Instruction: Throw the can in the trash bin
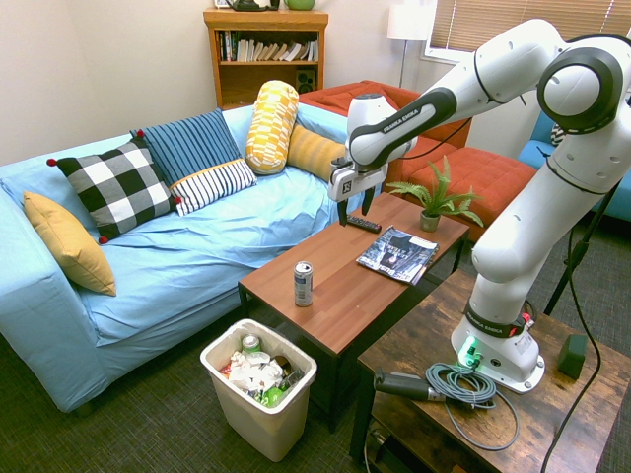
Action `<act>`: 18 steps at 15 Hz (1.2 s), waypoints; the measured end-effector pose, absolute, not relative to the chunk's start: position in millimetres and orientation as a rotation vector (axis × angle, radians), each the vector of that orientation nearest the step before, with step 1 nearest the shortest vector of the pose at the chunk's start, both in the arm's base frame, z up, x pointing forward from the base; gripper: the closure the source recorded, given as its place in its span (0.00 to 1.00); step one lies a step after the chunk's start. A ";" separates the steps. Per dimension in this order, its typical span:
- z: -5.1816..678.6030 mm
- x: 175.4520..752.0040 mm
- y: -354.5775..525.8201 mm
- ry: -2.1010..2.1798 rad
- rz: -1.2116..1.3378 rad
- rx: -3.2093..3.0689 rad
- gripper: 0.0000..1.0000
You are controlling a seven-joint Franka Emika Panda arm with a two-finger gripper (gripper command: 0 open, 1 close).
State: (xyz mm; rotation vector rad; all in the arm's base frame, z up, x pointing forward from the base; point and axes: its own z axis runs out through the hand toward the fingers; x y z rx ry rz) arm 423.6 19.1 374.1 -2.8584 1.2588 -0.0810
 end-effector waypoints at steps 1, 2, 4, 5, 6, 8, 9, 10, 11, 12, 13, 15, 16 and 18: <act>374.0 423.8 19.1 1.259 -0.081 -2.858 0.00; 374.3 425.1 19.6 1.257 -0.085 -2.858 0.00; 382.9 436.4 25.4 1.242 -0.122 -2.845 0.00; 386.2 445.1 30.1 1.233 -0.133 -2.842 0.00; 387.9 454.8 35.8 1.224 -0.138 -2.838 0.00; 383.1 473.6 55.9 1.191 -0.137 -2.836 0.00; 377.6 478.8 69.3 1.175 -0.136 -2.838 0.00; 370.8 480.9 83.5 1.163 -0.132 -2.840 0.00; 363.9 481.0 95.8 1.156 -0.129 -2.842 0.00; 357.0 480.3 105.3 1.156 -0.123 -2.847 0.00; 349.7 479.6 112.1 1.161 -0.119 -2.853 0.00; 332.5 480.2 121.5 1.178 -0.115 -2.863 0.00; 323.3 481.1 125.0 1.190 -0.115 -2.865 0.00; 304.1 483.0 131.4 1.217 -0.109 -2.864 0.00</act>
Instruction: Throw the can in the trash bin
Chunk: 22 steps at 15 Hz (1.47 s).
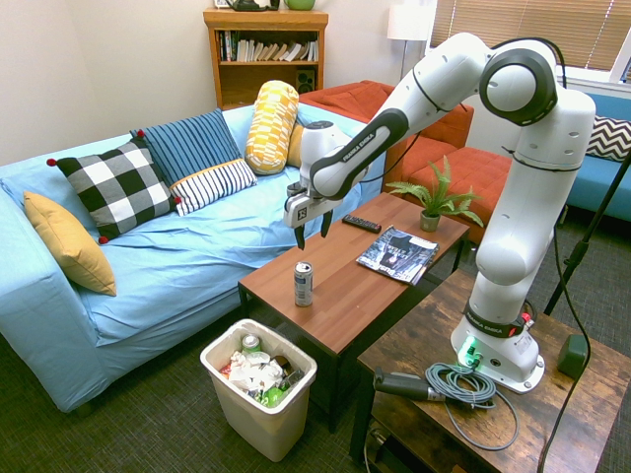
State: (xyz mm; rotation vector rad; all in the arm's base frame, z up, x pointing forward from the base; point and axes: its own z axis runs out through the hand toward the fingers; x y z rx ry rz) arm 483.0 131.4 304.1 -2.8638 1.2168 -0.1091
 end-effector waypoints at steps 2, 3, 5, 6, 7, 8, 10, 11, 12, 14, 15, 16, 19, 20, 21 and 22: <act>285.8 485.1 136.4 1.238 -0.099 -2.868 0.00; 276.7 486.6 137.1 1.250 -0.096 -2.869 0.00; 261.6 491.7 136.1 1.267 -0.096 -2.860 0.00; 254.9 495.2 135.5 1.272 -0.097 -2.854 0.00; 247.0 498.9 134.6 1.277 -0.092 -2.853 0.00; 239.6 502.8 134.5 1.282 -0.081 -2.855 0.00; 223.8 509.4 137.4 1.282 -0.058 -2.865 0.00; 216.1 510.7 140.2 1.277 -0.046 -2.872 0.00; 209.6 511.9 143.5 1.271 -0.038 -2.879 0.00; 198.5 513.4 145.0 1.272 -0.025 -2.890 1.00; 193.8 514.7 144.1 1.277 -0.020 -2.893 1.00; 189.8 516.0 142.9 1.283 -0.017 -2.895 1.00; 184.0 521.5 140.5 1.304 -0.012 -2.888 1.00; 183.4 522.8 139.5 1.311 -0.012 -2.885 1.00; 182.7 523.2 137.9 1.321 -0.008 -2.880 1.00; 181.6 523.3 136.1 1.333 -0.003 -2.873 1.00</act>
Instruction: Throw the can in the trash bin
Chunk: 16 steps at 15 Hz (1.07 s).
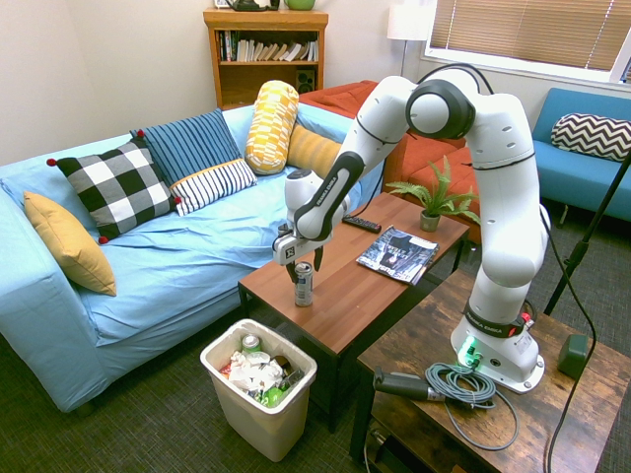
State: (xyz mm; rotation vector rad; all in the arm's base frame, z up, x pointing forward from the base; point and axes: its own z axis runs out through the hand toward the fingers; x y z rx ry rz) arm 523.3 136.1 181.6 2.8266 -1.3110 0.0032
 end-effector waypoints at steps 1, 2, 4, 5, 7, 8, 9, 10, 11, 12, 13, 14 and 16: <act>181.3 523.7 134.3 -1.320 0.001 2.823 1.00; 180.9 524.0 132.8 -1.328 -0.001 2.819 1.00; 180.3 524.4 130.5 -1.341 -0.006 2.816 1.00; 180.1 524.5 129.7 -1.345 -0.008 2.814 1.00; 180.1 524.9 127.6 -1.351 -0.011 2.814 1.00; 180.2 525.3 126.5 -1.355 -0.014 2.814 1.00; 181.0 525.6 126.1 -1.356 -0.013 2.816 1.00; 183.2 526.2 126.2 -1.357 -0.008 2.818 1.00; 187.2 527.0 126.6 -1.359 0.000 2.822 1.00; 192.5 527.5 127.0 -1.360 0.012 2.827 1.00; 199.4 527.2 127.4 -1.359 0.027 2.834 1.00; 207.9 525.7 128.2 -1.352 0.046 2.841 1.00; 227.0 521.2 133.6 -1.325 0.093 2.858 1.00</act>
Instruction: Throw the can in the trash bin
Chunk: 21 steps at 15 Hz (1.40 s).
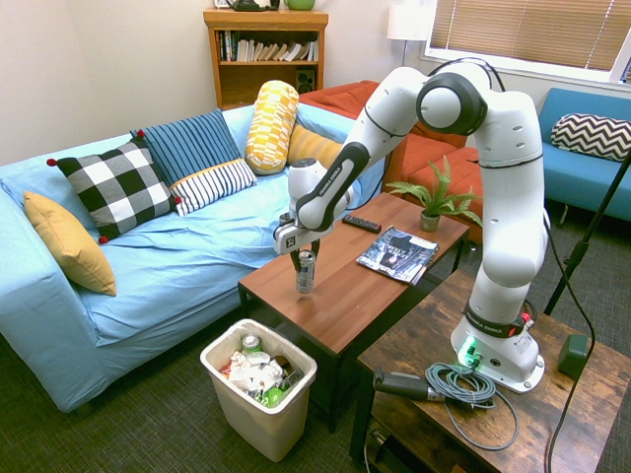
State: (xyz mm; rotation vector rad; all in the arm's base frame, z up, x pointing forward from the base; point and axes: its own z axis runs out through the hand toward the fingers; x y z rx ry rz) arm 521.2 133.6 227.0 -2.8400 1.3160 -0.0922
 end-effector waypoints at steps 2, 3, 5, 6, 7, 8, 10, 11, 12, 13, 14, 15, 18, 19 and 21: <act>245.6 518.5 144.1 1.282 -0.137 -2.848 1.00; 253.5 517.2 150.2 1.263 -0.155 -2.854 1.00; 263.3 513.0 166.3 1.216 -0.185 -2.872 1.00; 266.4 509.8 177.1 1.186 -0.198 -2.881 1.00; 268.5 505.9 188.8 1.158 -0.204 -2.889 1.00; 269.7 502.0 199.2 1.135 -0.207 -2.895 1.00; 269.9 496.2 213.2 1.100 -0.210 -2.906 1.00; 270.0 493.6 219.1 1.087 -0.215 -2.912 1.00; 270.1 490.5 226.1 1.075 -0.218 -2.916 1.00; 270.1 486.7 234.0 1.060 -0.221 -2.921 1.00; 270.0 482.6 242.3 1.044 -0.223 -2.926 1.00; 269.5 478.5 250.1 1.028 -0.224 -2.932 1.00; 259.9 468.0 267.5 0.983 -0.210 -2.956 1.00; 254.7 464.6 273.1 0.964 -0.201 -2.964 1.00; 245.1 458.4 286.2 0.918 -0.194 -2.969 1.00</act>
